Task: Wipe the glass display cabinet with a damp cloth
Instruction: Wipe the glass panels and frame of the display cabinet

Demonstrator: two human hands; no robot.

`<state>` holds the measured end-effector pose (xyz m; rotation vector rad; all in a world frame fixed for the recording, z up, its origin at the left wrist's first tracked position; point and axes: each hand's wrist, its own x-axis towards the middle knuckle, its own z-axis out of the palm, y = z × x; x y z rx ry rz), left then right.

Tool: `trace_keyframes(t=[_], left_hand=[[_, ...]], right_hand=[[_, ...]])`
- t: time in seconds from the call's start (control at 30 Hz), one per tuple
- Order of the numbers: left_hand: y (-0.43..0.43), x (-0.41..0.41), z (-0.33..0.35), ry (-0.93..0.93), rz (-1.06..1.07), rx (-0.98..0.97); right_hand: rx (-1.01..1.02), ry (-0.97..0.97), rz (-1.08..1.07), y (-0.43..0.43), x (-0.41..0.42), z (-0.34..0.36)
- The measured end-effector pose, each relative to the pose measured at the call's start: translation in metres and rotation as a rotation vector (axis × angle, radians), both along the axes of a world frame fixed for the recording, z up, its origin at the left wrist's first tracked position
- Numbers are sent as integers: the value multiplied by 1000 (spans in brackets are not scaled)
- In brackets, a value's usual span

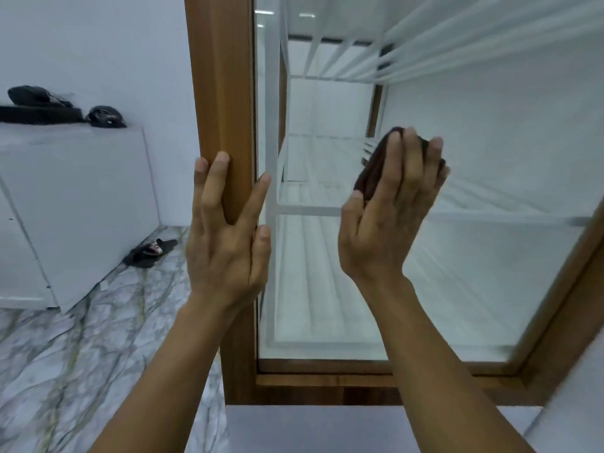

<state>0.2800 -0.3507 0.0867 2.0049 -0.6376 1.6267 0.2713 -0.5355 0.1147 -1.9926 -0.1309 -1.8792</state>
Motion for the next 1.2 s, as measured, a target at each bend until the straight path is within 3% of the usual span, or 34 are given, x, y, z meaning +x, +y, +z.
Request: trace_keyframes(t=[0.07, 0.13, 0.2, 0.23, 0.33, 0.37, 0.43, 0.5, 0.53, 0.63, 0.77, 0.8, 0.9, 0.97, 1.13, 1.2], left_hand=[[-5, 0, -20, 0, 71, -20], [-8, -2, -57, 4, 123, -47], [-9, -6, -103, -9, 140, -72], [-9, -7, -124, -13, 139, -70], [-9, -7, -165, -20, 85, -62], [-9, -7, -172, -36, 54, -79], [-9, -7, -183, -56, -18, -126], [-7, -8, -194, -34, -63, -144], [-6, -9, -201, -27, -57, -139], [-5, -8, -213, -19, 39, -68], [-21, -8, -215, 6, 289, 90], [-32, -10, -213, 29, 318, 113], [-68, -15, -209, 51, 305, 199], [-78, -13, -207, 68, 274, 219], [-90, -14, -209, 97, 271, 205], [-114, -18, -208, 71, 270, 259]], right_hand=[[-224, 15, 11, 32, 1, -23], [-474, 82, 15, 45, -5, -95], [-559, 91, -27, 15, -8, -158], [-486, 75, -40, -9, -7, -170], [9, 10, -54, -44, -8, -157], [41, -15, -53, -34, -7, -155], [-247, 13, -27, 14, -8, -177], [-587, 162, 45, 57, -16, -228], [-648, 212, 37, 60, -21, -251], [-453, 212, -22, 1, -29, -280], [76, 178, -145, -82, -39, -263], [98, 178, -146, -75, -39, -255], [-349, 192, -68, -36, -32, -250], [-467, 182, -90, -50, -32, -255], [206, 186, -252, -200, -56, -268], [139, 182, -258, -195, -59, -269]])
